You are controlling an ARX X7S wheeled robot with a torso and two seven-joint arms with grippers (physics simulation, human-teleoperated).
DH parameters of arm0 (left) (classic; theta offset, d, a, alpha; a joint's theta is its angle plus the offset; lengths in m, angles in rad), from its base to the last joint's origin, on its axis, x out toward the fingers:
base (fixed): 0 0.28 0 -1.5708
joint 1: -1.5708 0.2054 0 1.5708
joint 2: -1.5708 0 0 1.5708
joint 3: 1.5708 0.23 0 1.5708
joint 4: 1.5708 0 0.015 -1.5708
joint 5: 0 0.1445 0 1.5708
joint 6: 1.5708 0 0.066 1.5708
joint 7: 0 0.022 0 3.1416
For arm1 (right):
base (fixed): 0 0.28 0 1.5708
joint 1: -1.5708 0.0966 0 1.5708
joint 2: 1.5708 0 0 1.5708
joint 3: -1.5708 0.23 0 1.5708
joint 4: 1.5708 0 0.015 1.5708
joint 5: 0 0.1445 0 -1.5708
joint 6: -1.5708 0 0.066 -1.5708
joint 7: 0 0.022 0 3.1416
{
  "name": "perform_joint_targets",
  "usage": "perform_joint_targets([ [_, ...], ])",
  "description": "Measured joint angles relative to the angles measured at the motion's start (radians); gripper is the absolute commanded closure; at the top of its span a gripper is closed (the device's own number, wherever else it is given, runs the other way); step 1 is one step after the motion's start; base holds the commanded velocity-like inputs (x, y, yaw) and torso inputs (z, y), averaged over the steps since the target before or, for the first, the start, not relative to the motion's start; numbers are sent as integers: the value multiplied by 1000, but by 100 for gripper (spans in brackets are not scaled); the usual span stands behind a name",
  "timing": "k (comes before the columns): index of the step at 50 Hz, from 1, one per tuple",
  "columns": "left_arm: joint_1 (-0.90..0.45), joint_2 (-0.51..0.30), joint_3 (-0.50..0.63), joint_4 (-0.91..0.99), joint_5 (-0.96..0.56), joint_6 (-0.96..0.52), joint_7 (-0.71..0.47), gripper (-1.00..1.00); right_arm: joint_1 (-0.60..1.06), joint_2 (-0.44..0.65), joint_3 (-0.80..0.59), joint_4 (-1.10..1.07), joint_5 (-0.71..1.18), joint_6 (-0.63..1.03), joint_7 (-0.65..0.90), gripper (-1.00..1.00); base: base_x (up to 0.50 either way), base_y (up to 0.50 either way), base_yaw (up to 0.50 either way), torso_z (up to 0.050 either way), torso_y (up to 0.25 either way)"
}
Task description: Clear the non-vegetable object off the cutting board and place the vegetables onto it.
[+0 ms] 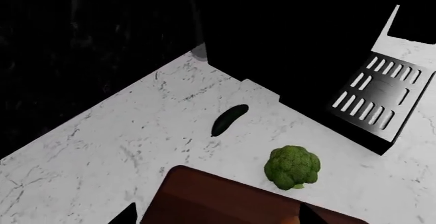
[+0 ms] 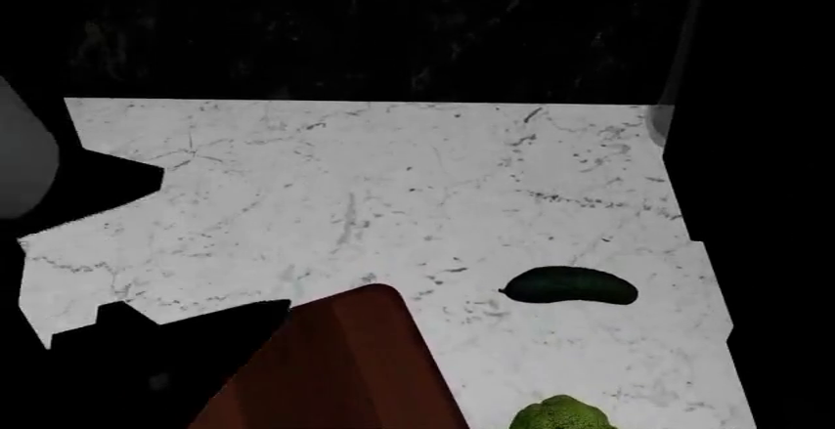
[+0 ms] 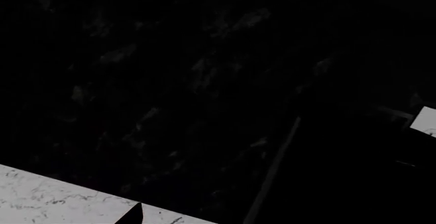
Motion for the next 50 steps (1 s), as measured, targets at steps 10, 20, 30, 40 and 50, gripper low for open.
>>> perform_joint_targets([
  [10, 6, 56, 75, 28, -61, 50, -20, -100, 16, 1, -13, 17, 1, -9, -4, -100, 0, 0, 0, 0, 0],
  [20, -18, 131, 148, -25, -92, 51, -20, -100, 25, 3, -28, 30, -1, -23, -12, -100, 0, 0, 0, 0, 0],
  [30, -25, 213, 205, -126, -60, 3, 10, -100, 5, 16, -29, 28, 2, -45, -17, -100, 0, 0, 0, 0, 0],
  [40, 0, 277, 245, -197, -17, -16, 39, -100, -26, 30, -25, 22, 7, -68, -19, -100, 0, 0, 0, 0, 0],
  [50, 40, 327, 293, -214, -4, 8, 43, -100, -52, 39, -16, 14, 13, -96, -22, -100, 0, 0, 0, 0, 0],
])
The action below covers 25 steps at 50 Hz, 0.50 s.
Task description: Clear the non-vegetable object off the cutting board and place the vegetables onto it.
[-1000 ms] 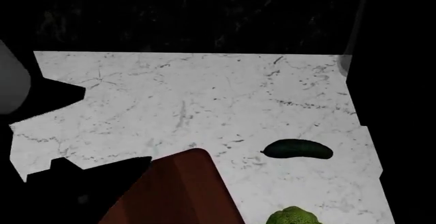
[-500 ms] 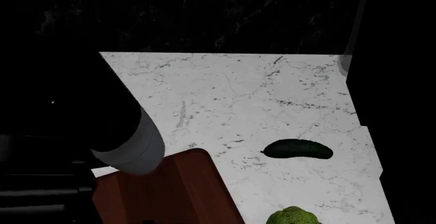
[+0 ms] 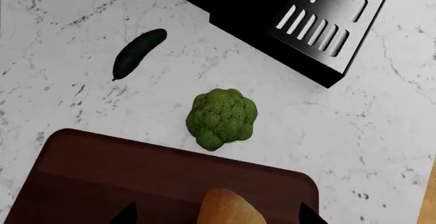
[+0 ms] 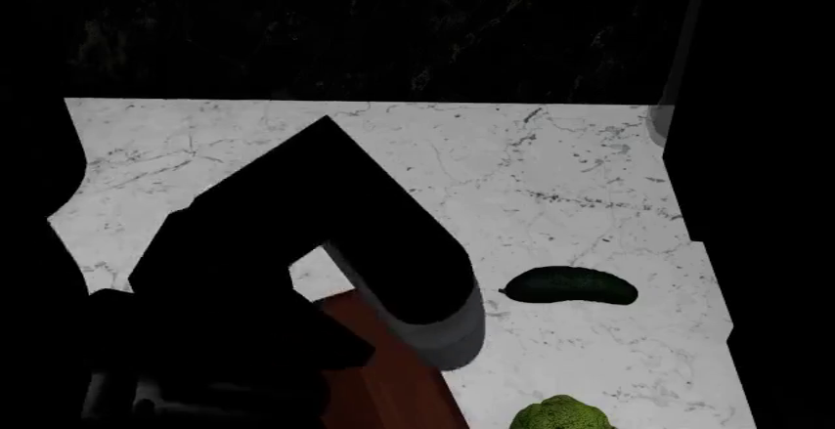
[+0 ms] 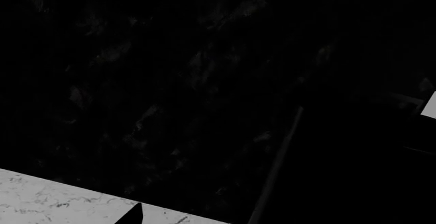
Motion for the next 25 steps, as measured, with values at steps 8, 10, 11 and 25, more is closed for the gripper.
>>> perform_joint_targets([
  [8, 27, 30, 35, 7, 5, 19, -3, -100, -9, 7, 12, -5, 16, -15, 0, -100, 0, 0, 0, 0, 0],
  [10, 33, 36, 42, 9, 7, 23, -3, -100, -10, 8, 14, -6, 21, -17, 0, -100, 0, 0, -1, 0, 0],
  [11, 37, 39, 46, 10, 8, 26, -3, -100, -11, 9, 16, -7, 23, -19, 1, -100, 0, 0, -3, 0, 0],
  [25, 78, 56, 87, 39, 21, 56, -11, -100, -21, 17, 28, -14, 44, -37, 4, -100, -2, 0, -2, -1, 0],
])
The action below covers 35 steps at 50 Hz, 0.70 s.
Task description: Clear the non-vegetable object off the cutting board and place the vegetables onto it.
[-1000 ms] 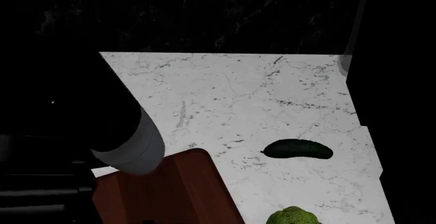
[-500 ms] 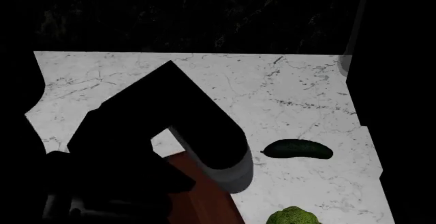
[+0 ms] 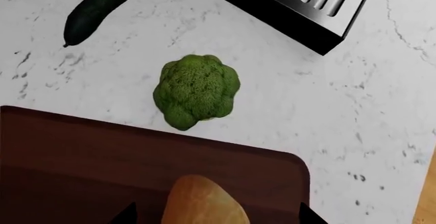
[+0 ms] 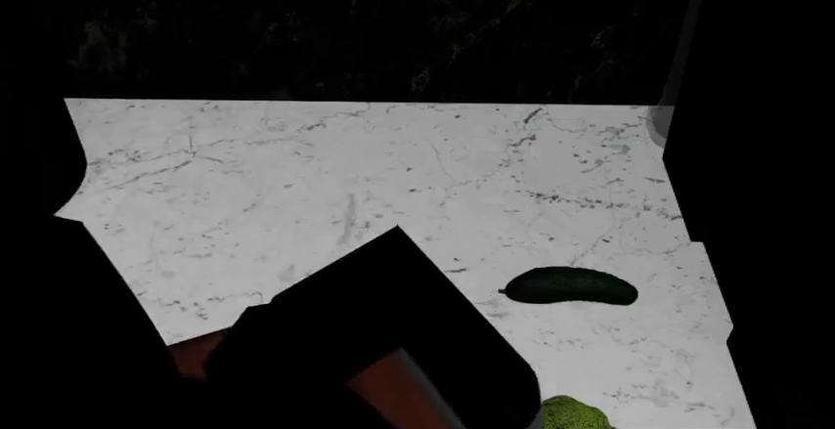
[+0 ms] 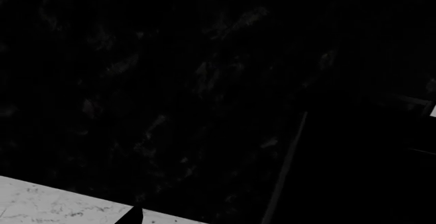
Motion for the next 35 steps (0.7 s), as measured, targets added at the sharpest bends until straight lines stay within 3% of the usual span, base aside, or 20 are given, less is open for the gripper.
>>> perform_joint_targets([
  [35, 95, 0, 83, -8, 89, -18, 35, -100, -29, 19, 21, -21, 24, -58, -11, -100, -2, -1, -3, -2, 0],
])
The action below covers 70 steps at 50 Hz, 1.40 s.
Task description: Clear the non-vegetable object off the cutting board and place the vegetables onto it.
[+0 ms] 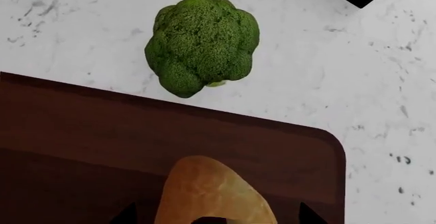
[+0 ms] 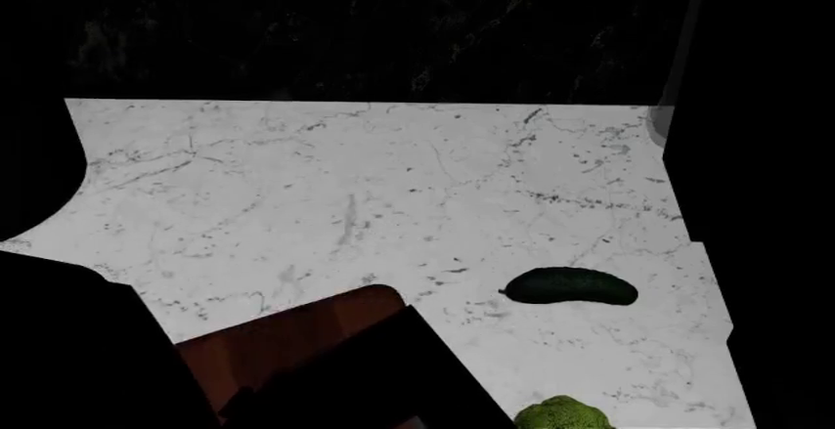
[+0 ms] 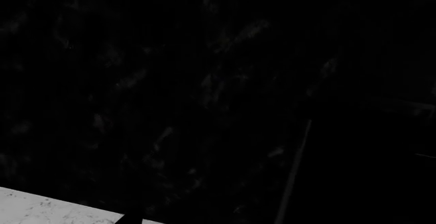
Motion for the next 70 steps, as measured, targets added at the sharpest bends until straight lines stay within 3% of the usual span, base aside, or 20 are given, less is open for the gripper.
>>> perform_joint_targets([
  [8, 19, 1, 12, 5, 11, 5, 6, -100, -4, 4, 6, 0, 13, -11, 0, -100, -2, -1, -4, -3, 0],
  [9, 20, 1, 13, 6, 11, 6, 6, 100, -3, 5, 7, 0, 15, -12, 0, -100, -12, -3, -4, 0, 0],
  [26, -7, -1, 19, 54, -4, 22, -16, 100, 2, 9, 11, 1, 40, -4, 17, -100, -3, -1, -4, -2, 0],
  [43, -154, -39, -39, 107, -87, 57, -65, 100, 27, 10, 6, -4, 74, 66, 69, -100, -1, 0, -2, -1, 0],
  [54, -224, -151, -85, 136, -90, 104, -128, 100, 74, -1, 0, 4, 94, 115, 107, -100, 0, 0, 0, 0, 0],
  [70, -202, -408, -146, 243, -59, 202, -218, 100, 131, -16, -14, 21, 108, 134, 118, -100, 0, 0, 0, 0, 0],
])
